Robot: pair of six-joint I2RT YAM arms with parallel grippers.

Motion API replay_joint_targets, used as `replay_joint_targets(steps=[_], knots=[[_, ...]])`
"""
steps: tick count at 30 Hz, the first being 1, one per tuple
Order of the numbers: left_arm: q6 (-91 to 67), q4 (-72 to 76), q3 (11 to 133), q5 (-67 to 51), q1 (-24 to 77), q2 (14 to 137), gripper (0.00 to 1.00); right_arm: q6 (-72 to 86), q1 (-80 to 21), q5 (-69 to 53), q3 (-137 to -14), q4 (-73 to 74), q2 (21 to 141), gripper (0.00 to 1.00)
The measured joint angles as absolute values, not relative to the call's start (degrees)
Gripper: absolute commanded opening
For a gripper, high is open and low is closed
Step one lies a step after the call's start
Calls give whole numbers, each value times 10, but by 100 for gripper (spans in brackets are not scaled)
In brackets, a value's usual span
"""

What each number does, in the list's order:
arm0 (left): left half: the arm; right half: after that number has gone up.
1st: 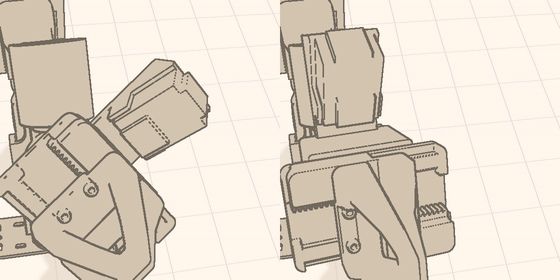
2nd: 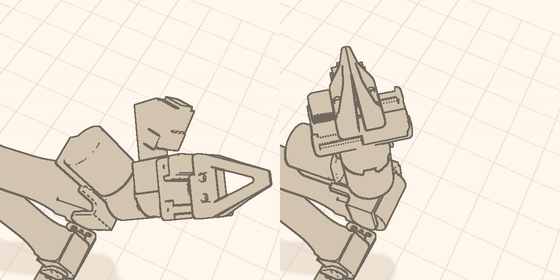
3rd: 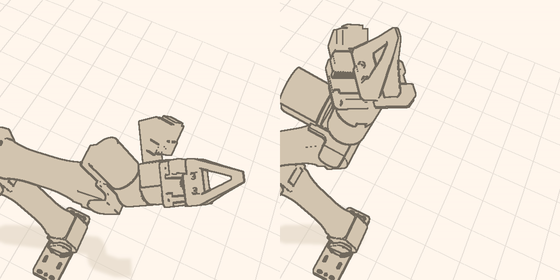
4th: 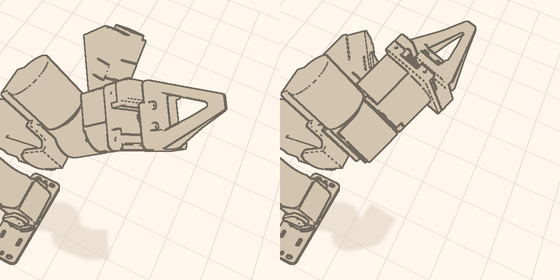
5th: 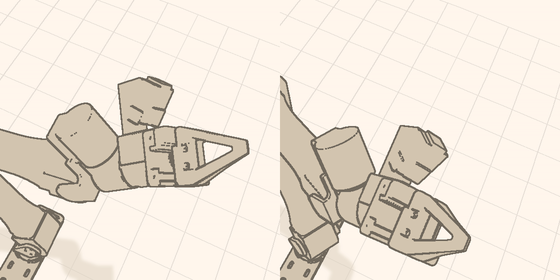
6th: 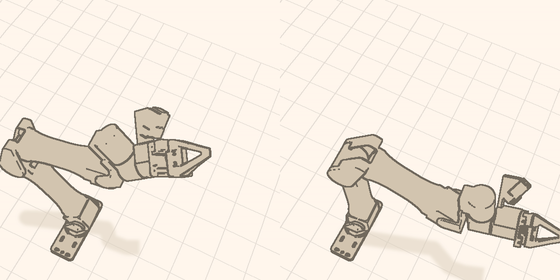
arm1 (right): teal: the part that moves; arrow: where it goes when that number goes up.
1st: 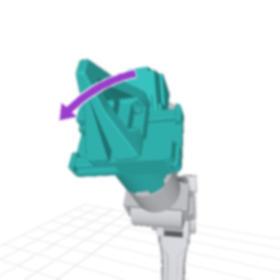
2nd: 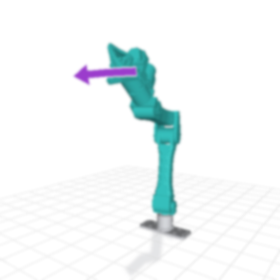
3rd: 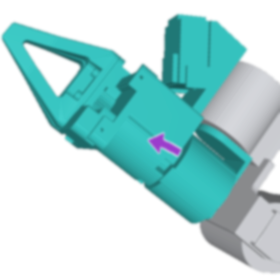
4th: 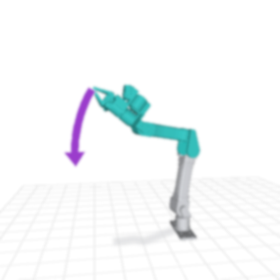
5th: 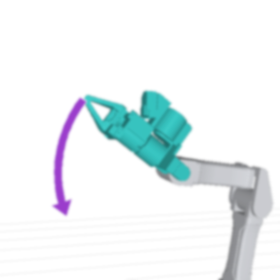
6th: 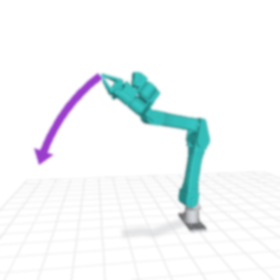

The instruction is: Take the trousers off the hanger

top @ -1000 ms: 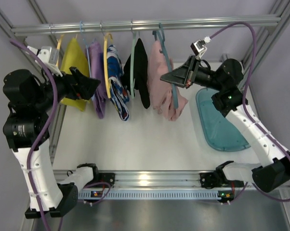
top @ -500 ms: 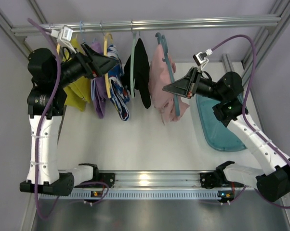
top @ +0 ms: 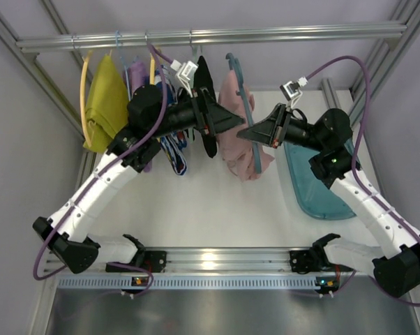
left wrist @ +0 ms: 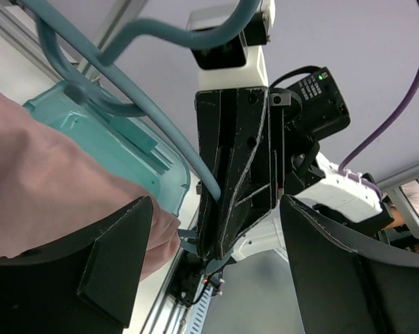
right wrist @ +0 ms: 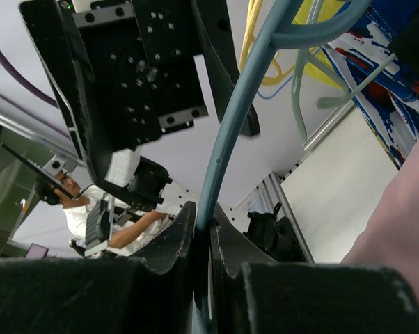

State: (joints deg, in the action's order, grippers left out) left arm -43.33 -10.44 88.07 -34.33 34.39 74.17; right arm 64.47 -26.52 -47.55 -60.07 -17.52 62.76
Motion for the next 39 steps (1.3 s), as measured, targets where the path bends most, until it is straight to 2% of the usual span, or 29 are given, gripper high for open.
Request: replay_joint_targets(steps=[1,10,21,24,25,27,28,29,30,31,33,35,37,39], knots=[[-440,-90,867,-335,357,742,75,644,-265,-476,-600,-173,626,0],[-500,48,819,-258,413,757,69,641,-265,-475,-592,-176,618,0],[-536,88,820,-226,439,802,61,640,-267,-468,-568,-175,588,0],[-543,90,821,-222,445,813,47,639,-268,-468,-566,-171,586,0],[-545,90,822,-222,447,815,36,637,-268,-467,-566,-171,585,0],[-547,90,826,-221,448,819,21,633,-269,-467,-563,-172,582,0],[-553,91,826,-224,448,820,7,625,-269,-465,-562,-170,578,0],[-564,95,826,-227,448,821,0,615,-269,-463,-559,-167,576,1],[-575,94,827,-227,450,821,0,602,-269,-463,-557,-163,575,3],[-583,90,827,-227,451,821,0,590,-269,-463,-555,-160,573,12],[-589,86,827,-229,451,821,0,568,-266,-460,-555,-147,569,25],[-586,74,827,-232,451,821,0,544,-257,-457,-555,-141,564,42],[-586,67,827,-234,451,821,0,517,-239,-457,-555,-131,556,64],[-586,68,827,-238,451,821,0,494,-206,-462,-556,-122,547,73]])
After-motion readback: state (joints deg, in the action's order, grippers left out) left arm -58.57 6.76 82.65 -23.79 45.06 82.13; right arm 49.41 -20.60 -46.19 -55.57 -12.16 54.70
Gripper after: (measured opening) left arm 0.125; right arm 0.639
